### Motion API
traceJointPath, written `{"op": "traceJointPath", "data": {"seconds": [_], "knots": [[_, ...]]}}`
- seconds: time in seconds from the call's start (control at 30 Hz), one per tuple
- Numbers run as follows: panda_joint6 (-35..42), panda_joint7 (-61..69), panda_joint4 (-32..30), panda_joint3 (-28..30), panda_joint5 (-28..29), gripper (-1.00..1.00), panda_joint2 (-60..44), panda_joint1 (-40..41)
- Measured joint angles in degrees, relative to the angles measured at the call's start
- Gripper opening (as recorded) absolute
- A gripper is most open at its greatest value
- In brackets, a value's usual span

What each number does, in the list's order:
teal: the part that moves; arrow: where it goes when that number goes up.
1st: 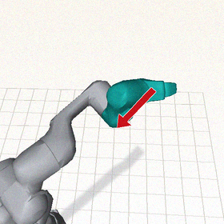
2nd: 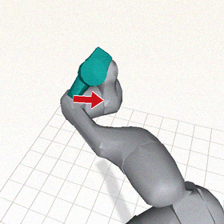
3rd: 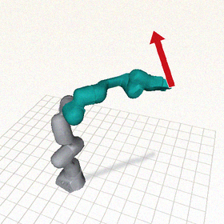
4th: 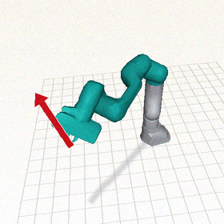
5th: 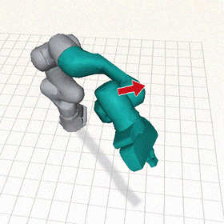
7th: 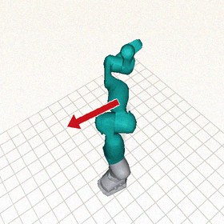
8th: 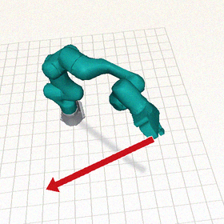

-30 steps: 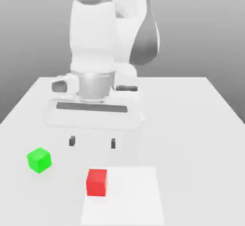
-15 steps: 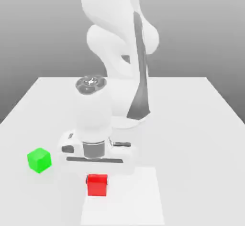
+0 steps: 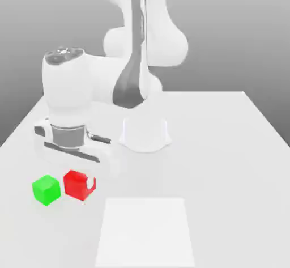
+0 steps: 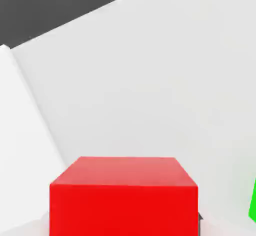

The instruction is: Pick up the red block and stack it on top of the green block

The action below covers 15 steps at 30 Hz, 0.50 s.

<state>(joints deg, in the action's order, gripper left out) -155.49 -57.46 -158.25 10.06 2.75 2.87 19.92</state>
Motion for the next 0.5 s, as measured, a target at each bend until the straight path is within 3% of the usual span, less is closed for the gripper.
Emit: {"op": "traceJointPath", "data": {"seconds": [0.17,0.37,0.4,0.5], "knots": [[2.49,-12.42,-0.85,3.89,0.90,-1.00,3.44,7.35],[-6.64,-10.28,-0.59,3.44,-5.64,-1.00,-6.21,8.69],[-8.48,-9.12,-0.49,2.69,-7.29,1.00,-8.22,9.07],[-8.48,-9.12,-0.49,2.69,-7.29,1.00,-8.22,9.07]]}}
